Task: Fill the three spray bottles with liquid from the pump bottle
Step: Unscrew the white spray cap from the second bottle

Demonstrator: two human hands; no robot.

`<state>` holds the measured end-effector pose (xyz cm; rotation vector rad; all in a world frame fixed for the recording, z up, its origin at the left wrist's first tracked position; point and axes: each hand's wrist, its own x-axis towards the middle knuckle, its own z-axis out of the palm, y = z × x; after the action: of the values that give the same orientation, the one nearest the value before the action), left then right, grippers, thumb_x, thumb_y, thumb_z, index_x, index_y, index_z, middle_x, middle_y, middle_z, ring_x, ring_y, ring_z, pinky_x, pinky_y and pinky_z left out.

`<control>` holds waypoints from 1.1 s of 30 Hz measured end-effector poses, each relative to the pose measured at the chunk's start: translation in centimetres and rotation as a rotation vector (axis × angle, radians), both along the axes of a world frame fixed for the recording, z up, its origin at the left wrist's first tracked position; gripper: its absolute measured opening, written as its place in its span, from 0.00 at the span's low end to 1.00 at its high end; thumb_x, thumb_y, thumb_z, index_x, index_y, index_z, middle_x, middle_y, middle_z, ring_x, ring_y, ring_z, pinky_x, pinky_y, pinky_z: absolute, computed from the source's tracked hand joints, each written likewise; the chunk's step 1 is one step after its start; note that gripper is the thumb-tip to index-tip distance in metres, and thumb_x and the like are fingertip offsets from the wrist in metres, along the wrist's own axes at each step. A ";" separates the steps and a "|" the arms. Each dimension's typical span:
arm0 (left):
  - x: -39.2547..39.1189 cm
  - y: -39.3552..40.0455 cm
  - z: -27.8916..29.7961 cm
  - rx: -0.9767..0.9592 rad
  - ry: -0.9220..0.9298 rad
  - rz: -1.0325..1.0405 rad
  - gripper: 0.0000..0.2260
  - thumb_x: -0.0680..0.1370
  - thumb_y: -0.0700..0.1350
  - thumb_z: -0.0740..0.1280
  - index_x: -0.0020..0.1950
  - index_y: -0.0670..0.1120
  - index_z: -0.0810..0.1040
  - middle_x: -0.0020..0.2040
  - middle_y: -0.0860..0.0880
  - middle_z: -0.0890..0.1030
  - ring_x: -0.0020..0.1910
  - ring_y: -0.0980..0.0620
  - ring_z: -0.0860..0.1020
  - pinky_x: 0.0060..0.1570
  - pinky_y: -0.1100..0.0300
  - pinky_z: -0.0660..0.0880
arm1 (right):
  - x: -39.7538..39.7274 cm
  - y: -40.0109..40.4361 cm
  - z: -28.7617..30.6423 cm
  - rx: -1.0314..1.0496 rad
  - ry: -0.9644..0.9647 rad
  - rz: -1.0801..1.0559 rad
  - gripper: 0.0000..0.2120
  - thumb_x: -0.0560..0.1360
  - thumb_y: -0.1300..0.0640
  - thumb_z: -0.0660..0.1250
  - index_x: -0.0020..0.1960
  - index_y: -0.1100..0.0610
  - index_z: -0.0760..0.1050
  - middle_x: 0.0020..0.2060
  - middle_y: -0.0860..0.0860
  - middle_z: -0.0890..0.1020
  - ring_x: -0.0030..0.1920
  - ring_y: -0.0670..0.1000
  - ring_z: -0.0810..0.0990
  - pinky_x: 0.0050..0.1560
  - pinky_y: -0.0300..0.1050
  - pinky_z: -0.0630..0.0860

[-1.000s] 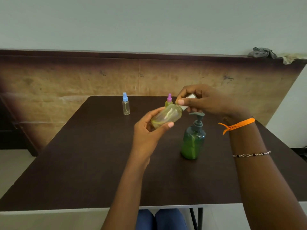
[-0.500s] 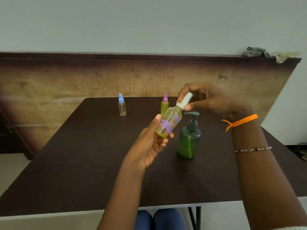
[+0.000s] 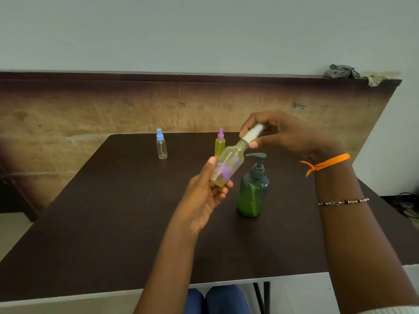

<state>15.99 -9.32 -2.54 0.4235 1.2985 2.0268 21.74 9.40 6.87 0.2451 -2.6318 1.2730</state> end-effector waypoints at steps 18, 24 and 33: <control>-0.7 0.7 -2.9 0.353 -0.260 -0.049 0.16 0.70 0.43 0.64 0.57 0.42 0.75 0.50 0.44 0.83 0.50 0.50 0.82 0.56 0.57 0.76 | 2.9 4.1 -9.6 -0.593 0.413 -0.968 0.12 0.71 0.71 0.69 0.47 0.55 0.77 0.40 0.47 0.79 0.42 0.44 0.77 0.43 0.34 0.75; -0.2 1.4 -3.7 0.361 -0.256 -0.075 0.17 0.71 0.42 0.63 0.60 0.43 0.73 0.56 0.43 0.80 0.53 0.49 0.81 0.58 0.56 0.75 | 2.7 1.1 -16.9 -0.214 0.030 -1.235 0.07 0.69 0.58 0.73 0.45 0.55 0.77 0.39 0.48 0.80 0.43 0.48 0.77 0.44 0.39 0.70; -0.1 1.8 -4.5 0.348 -0.289 -0.080 0.16 0.70 0.42 0.64 0.58 0.43 0.75 0.54 0.44 0.82 0.52 0.49 0.82 0.57 0.56 0.75 | 2.7 0.2 -18.9 -0.066 -0.116 -1.211 0.07 0.70 0.56 0.72 0.46 0.55 0.76 0.43 0.52 0.81 0.47 0.54 0.78 0.42 0.41 0.66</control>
<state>15.85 -7.55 -7.03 0.3167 0.7478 2.1554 24.40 9.56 -12.04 -1.2471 -2.0627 0.8753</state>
